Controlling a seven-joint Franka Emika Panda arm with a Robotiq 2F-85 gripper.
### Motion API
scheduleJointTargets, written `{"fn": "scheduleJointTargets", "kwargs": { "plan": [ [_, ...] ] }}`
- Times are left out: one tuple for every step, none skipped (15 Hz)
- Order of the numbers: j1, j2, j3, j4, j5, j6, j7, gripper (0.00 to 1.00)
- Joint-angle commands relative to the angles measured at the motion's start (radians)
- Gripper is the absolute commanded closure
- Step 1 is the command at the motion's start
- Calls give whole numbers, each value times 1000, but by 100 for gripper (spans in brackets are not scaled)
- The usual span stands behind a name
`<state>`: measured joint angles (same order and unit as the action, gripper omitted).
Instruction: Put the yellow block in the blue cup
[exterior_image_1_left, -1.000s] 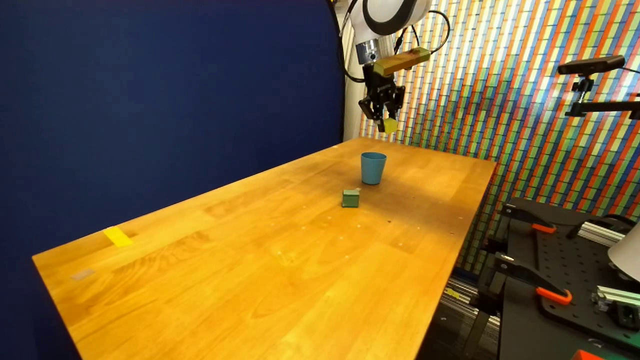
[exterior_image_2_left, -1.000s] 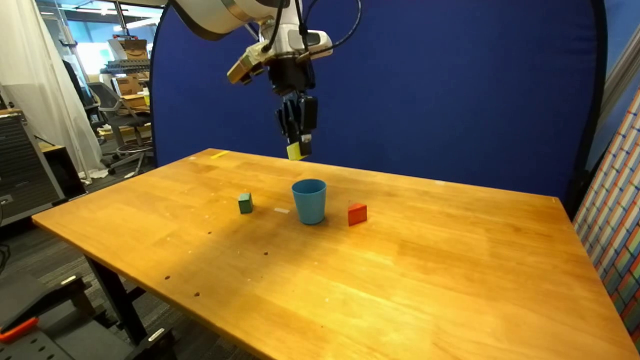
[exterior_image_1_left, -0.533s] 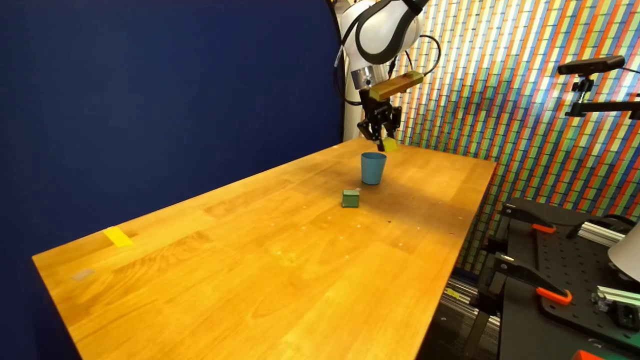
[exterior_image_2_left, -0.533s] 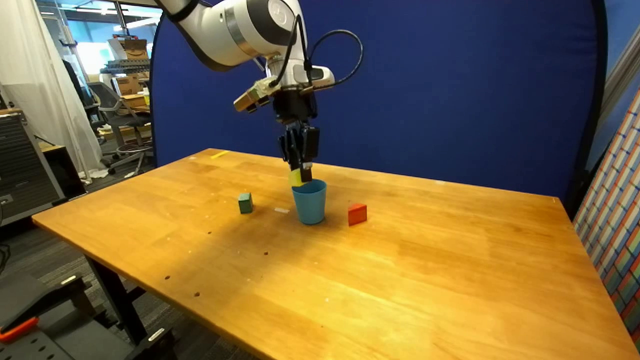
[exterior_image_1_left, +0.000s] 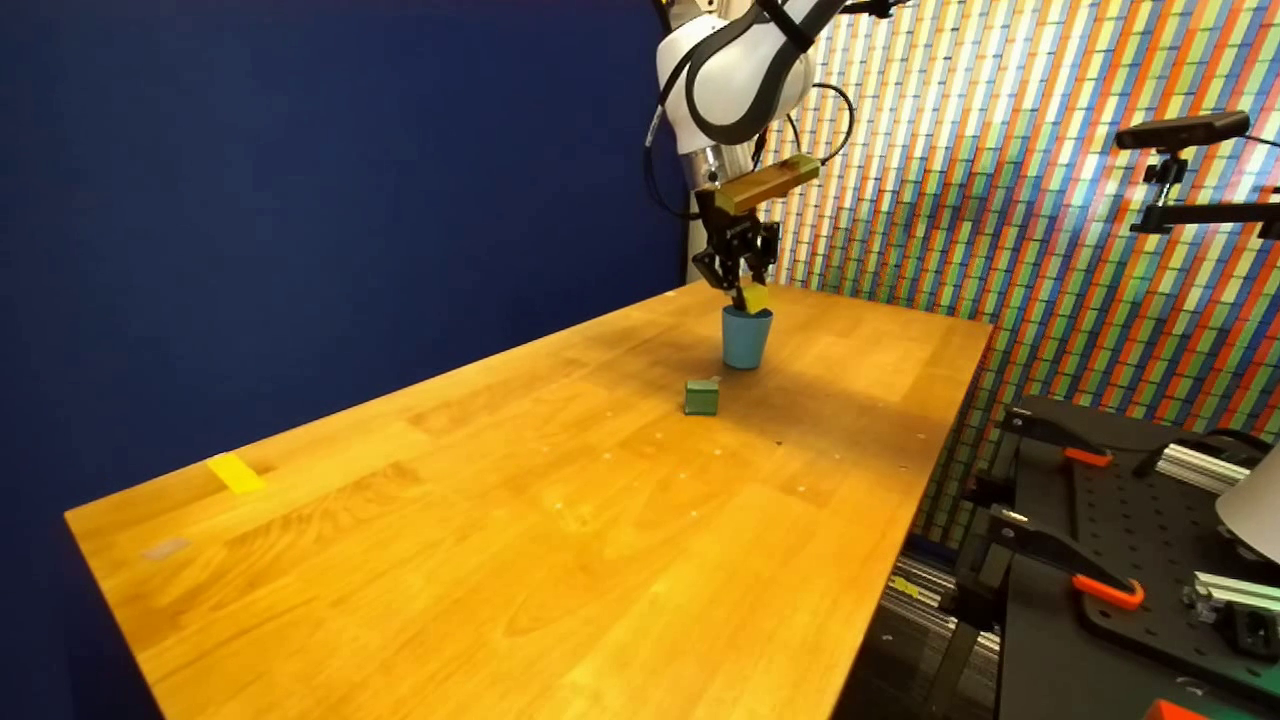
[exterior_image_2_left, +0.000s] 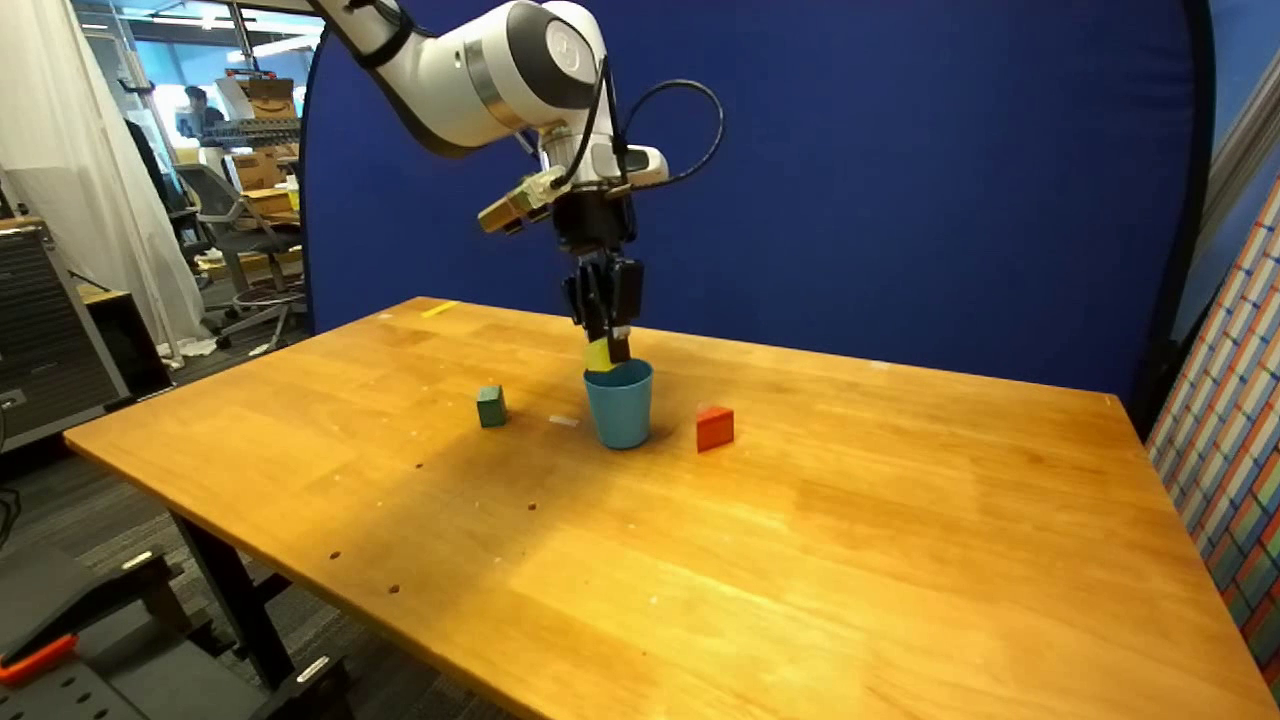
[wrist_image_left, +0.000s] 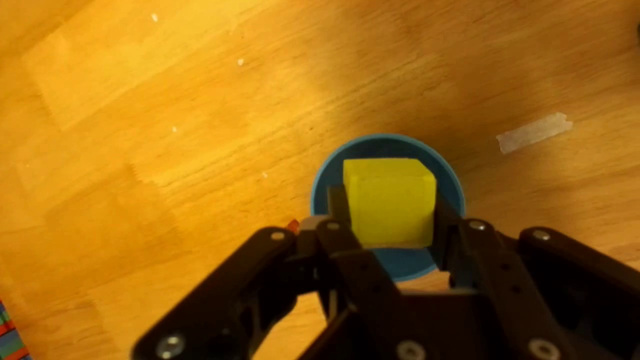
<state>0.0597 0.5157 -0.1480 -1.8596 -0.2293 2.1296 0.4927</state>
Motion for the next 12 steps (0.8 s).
{"fn": "scheduleJointTargets", "kwargs": {
  "plan": [
    [-2,25,5,57,14,-10,-16,36],
    [-3,21,4,58,14,-11,-17,31],
    [-4,9,2,50,14,-11,-17,22],
    [-5,-3,1,42,14,-11,-17,15],
    [-8,-25,0,27,18,-11,-19,6],
    [-11,-39,-1,19,22,-14,-21,1],
    [-10,-64,-5,1,18,-12,-16,0],
    [-14,-84,-4,-13,24,-13,-21,0],
    [-17,-103,-4,-27,26,-13,-21,0],
    [-22,-122,-4,-42,31,-12,-21,0],
    [-30,-145,1,-57,46,-12,-28,0],
    [-35,-167,5,-71,59,-12,-34,0]
  ]
}}
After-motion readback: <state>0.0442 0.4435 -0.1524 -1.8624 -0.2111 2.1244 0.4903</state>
